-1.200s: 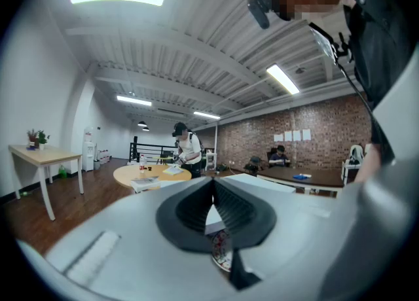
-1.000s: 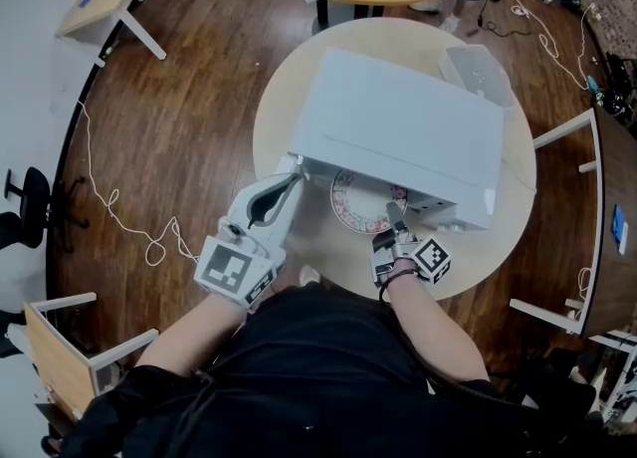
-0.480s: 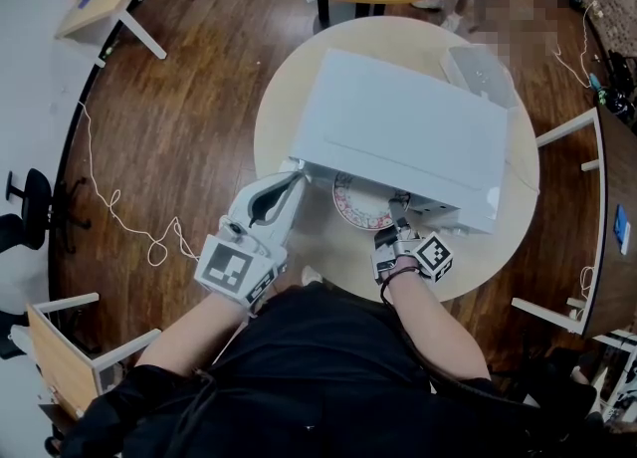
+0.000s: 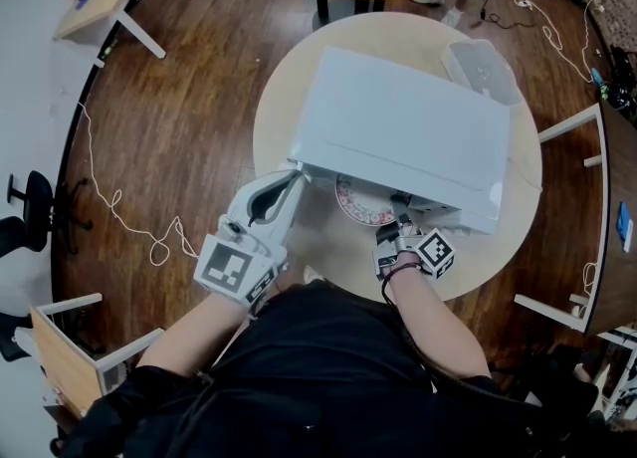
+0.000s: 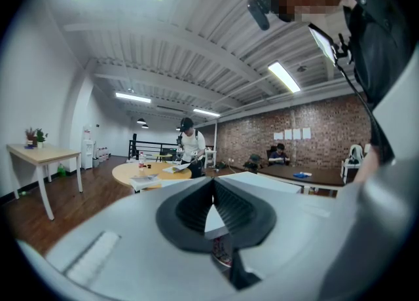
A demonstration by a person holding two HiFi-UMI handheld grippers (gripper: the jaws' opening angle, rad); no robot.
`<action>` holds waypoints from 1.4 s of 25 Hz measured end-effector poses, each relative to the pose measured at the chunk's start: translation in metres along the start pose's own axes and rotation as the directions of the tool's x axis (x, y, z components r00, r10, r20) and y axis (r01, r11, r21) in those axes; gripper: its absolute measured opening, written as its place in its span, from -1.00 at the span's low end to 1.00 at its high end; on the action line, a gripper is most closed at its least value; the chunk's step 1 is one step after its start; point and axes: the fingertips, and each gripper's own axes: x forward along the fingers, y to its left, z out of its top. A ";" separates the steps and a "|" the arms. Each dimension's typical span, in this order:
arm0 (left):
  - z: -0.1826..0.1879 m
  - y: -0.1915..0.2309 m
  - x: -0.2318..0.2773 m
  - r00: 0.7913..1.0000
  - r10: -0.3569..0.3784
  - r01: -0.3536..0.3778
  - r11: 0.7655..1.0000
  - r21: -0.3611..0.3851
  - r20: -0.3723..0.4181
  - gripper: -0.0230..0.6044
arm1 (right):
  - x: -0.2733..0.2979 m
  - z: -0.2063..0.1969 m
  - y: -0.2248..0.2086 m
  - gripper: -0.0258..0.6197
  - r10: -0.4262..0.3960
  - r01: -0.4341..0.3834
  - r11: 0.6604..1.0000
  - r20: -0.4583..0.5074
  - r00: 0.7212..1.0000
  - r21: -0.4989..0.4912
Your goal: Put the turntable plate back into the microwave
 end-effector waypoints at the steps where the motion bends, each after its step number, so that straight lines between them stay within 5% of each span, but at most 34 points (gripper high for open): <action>1: 0.000 0.001 0.001 1.000 0.000 0.000 1.000 -0.001 0.000 -0.91 | 0.001 0.000 0.001 -0.83 0.003 -0.003 1.000 0.001 1.000 0.002; 18: -0.004 0.032 -0.005 1.000 -0.005 0.004 0.999 -0.046 -0.009 -0.91 | 0.024 -0.019 0.005 -0.83 -0.022 0.022 1.000 0.020 1.000 -0.011; 35: -0.015 0.020 0.021 0.999 -0.040 0.038 0.997 -0.071 -0.023 -0.91 | 0.022 -0.001 0.004 -0.83 -0.035 0.035 0.999 0.050 0.998 0.006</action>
